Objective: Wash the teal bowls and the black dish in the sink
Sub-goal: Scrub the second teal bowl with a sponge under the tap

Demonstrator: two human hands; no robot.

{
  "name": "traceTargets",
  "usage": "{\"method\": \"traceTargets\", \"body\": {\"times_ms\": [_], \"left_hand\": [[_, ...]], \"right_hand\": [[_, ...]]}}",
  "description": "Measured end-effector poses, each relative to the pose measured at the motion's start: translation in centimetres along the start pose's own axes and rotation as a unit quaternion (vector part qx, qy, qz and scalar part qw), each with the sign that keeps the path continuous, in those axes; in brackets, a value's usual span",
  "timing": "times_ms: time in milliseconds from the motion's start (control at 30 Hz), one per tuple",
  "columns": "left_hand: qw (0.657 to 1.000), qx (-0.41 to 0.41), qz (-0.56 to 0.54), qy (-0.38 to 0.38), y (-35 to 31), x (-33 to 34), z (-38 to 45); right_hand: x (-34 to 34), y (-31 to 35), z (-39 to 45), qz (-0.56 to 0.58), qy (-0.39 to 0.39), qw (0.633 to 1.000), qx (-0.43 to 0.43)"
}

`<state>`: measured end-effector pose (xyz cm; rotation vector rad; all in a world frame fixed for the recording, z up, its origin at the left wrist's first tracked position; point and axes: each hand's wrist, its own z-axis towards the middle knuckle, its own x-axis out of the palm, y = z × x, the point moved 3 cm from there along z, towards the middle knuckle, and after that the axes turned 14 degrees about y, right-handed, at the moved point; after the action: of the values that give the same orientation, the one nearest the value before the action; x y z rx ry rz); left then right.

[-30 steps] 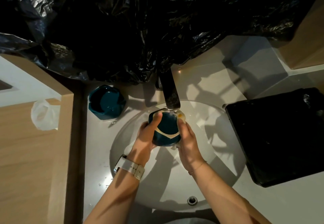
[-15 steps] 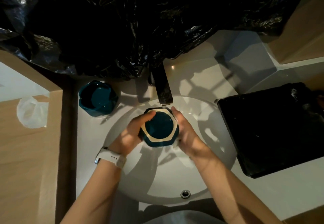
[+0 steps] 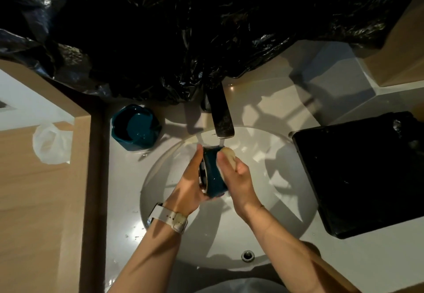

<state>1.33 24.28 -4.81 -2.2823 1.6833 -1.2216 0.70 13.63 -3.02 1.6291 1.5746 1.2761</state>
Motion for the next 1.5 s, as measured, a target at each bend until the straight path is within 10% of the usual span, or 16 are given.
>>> {"method": "traceTargets", "body": {"times_ms": [300,433,567,867,1133,1300,1500], "left_hand": [[0.943,0.184,0.266,-0.077,-1.4,1.0,0.6],[0.977,0.114,0.172,-0.057,-1.5,1.1,1.2],[0.999,-0.030,0.039,0.001,0.1,-0.1,1.2],[0.985,0.100,0.137,-0.030,-0.9,0.1,2.5],[0.940,0.216,0.264,-0.003,-1.5,0.1,1.5],[0.997,0.047,0.000,0.063,-0.5,-0.4,1.7],[0.996,0.060,0.069,-0.005,-0.7,0.0,2.5]], "right_hand": [[-1.0,1.5,3.1,0.137,0.076,0.973,0.171],[-0.8,1.2,3.1,0.021,-0.047,0.995,0.090],[-0.1,0.6,2.0,-0.043,-0.008,0.998,0.043],[-1.4,1.1,0.7,0.041,0.143,0.987,0.054],[-0.5,1.5,3.0,0.057,-0.003,0.989,0.138],[0.1,0.9,1.4,-0.046,0.034,0.998,0.027],[-0.1,-0.4,0.4,-0.069,0.053,0.996,0.028]]}}
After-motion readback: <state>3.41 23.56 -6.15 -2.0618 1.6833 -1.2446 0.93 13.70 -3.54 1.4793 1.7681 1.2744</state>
